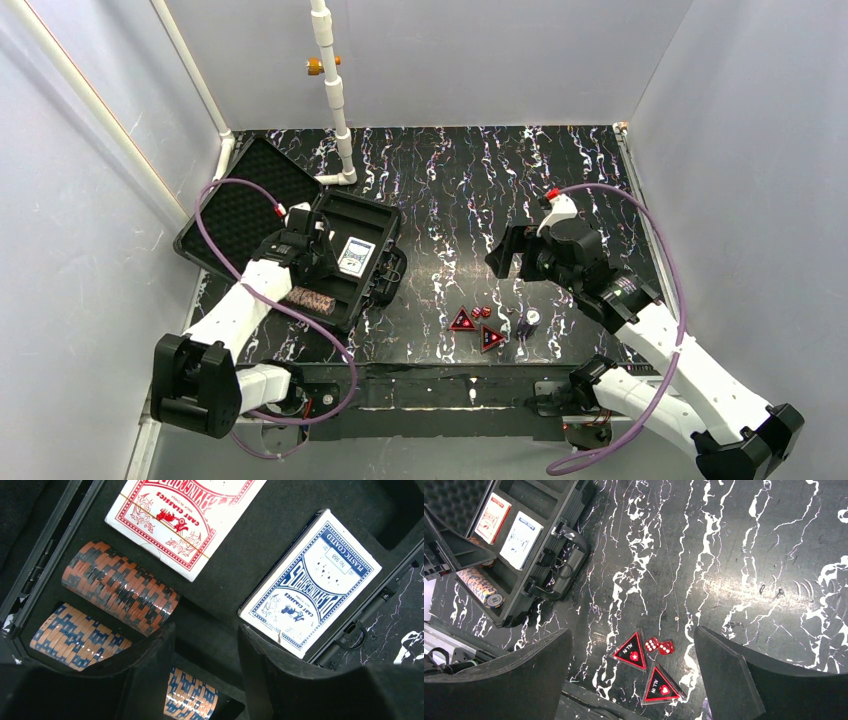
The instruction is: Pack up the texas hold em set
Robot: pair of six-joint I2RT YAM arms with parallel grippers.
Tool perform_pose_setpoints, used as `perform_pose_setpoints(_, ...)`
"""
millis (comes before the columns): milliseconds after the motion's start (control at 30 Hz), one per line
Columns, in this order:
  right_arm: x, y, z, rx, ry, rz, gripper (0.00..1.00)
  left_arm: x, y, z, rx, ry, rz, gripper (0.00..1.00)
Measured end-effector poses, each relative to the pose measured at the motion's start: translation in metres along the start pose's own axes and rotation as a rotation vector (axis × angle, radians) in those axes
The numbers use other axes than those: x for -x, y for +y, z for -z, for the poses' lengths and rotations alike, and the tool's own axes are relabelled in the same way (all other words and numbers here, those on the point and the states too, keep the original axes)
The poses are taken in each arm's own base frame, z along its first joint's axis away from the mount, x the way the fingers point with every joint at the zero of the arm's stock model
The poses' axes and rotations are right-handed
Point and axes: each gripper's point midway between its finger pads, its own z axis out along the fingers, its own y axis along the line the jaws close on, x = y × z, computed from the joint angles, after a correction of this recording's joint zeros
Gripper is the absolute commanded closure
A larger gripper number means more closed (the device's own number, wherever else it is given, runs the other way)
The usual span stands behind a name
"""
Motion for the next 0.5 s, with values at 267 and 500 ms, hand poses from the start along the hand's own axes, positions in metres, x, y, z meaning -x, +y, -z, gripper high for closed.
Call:
perform_pose_setpoints(267, 0.016, 0.000, 0.010, -0.035, -0.018, -0.001, 0.02, 0.028, 0.004, 0.035, -0.002, -0.074, -0.016, 0.09)
perform_pose_setpoints(500, 0.019, -0.027, 0.016, -0.200, -0.053, -0.064, 0.02, 0.046, 0.003, 0.081, -0.084, -0.189, -0.053, 0.02)
